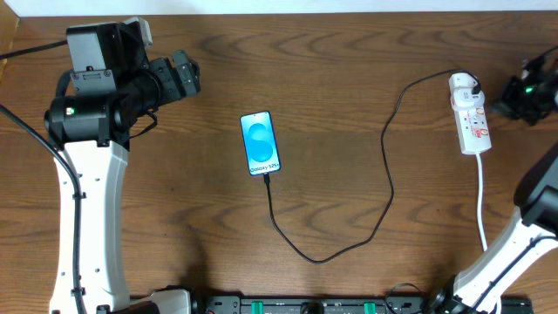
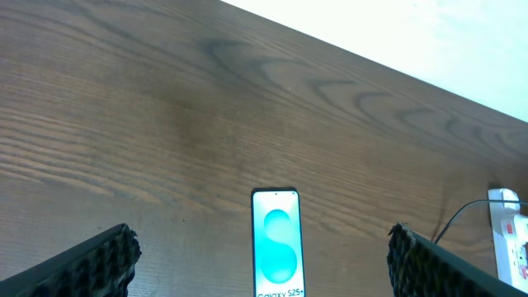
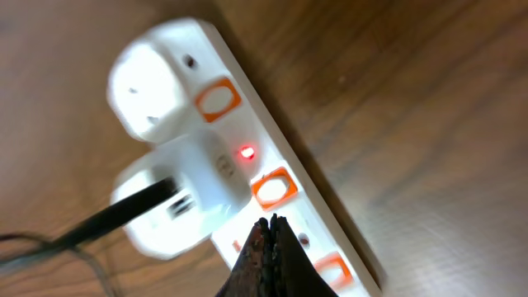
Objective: Plug charger to phone and switch on socket
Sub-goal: 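Lift the right gripper up and away from the power strip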
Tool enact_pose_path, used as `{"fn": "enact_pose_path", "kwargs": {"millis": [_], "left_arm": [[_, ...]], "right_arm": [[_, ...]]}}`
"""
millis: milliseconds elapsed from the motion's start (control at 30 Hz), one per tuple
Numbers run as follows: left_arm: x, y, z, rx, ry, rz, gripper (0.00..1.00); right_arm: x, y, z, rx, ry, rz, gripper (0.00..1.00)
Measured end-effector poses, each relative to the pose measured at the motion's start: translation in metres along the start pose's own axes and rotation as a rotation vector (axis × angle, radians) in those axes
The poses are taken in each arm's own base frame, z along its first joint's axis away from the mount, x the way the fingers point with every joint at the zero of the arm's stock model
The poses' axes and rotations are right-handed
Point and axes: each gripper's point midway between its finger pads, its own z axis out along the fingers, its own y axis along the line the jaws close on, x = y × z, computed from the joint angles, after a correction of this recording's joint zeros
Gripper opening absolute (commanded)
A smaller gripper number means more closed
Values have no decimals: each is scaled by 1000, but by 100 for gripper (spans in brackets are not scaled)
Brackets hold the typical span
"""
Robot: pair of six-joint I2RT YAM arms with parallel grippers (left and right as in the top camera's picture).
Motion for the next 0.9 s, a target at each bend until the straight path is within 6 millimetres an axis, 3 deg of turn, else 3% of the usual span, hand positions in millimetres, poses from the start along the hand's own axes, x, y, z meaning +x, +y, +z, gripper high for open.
{"fn": "enact_pose_path", "kwargs": {"millis": [67, 100, 200, 267, 333, 400, 433, 500, 667, 700, 767, 867, 900], "left_arm": [[0, 0, 0, 0, -1, 0, 98], [0, 0, 0, 0, -1, 0, 98], [0, 0, 0, 0, -1, 0, 98], [0, 0, 0, 0, -1, 1, 98], [0, 0, 0, 0, -1, 0, 98], [0, 0, 0, 0, 0, 0, 98], [0, 0, 0, 0, 0, 0, 98], [0, 0, 0, 0, 0, 0, 98], [0, 0, 0, 0, 0, 0, 98], [0, 0, 0, 0, 0, 0, 98], [0, 0, 0, 0, 0, 0, 98], [0, 0, 0, 0, 0, 0, 98], [0, 0, 0, 0, 0, 0, 98]], "right_arm": [[-7, 5, -29, -12, -48, 0, 1], [-11, 13, -60, -24, -99, -10, 1], [-7, 43, -117, -64, -184, -66, 1], [4, 72, -156, -99, -237, -137, 2], [23, 101, -181, -124, -252, -215, 5], [41, 123, -192, -144, -244, -281, 5], [60, 144, -199, -158, -227, -342, 5], [82, 162, -203, -150, -203, -406, 6], [121, 176, -208, -60, -154, -507, 11], [127, 176, -210, -41, -149, -520, 16], [139, 174, -213, 0, -133, -544, 40], [148, 167, -215, 48, -107, -556, 94], [151, 163, -215, 60, -95, -551, 99]]}}
